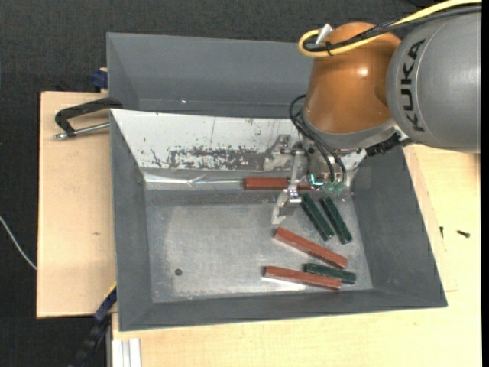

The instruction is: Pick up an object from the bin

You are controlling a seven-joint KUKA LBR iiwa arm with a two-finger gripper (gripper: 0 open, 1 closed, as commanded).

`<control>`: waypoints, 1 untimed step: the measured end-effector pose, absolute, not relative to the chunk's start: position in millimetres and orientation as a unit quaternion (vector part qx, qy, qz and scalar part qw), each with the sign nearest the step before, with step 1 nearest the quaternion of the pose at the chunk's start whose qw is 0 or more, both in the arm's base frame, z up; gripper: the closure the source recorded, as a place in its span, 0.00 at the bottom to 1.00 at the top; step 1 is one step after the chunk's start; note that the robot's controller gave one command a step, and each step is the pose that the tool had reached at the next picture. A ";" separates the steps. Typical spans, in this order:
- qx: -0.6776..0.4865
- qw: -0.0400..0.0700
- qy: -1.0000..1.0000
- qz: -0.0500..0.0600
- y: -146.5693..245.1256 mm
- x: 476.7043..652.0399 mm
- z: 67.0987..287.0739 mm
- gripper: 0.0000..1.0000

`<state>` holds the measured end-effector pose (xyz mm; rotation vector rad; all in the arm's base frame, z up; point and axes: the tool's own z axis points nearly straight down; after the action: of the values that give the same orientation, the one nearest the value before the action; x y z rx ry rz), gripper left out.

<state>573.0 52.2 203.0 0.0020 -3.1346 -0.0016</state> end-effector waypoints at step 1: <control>0.000 -0.001 -1.000 -0.001 52.0 574.6 207.4 0.00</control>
Offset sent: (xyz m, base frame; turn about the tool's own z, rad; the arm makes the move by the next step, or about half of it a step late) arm -0.0247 -0.0634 -0.0082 -0.2316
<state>574.6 52.0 207.4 0.0002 -3.1430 -0.0024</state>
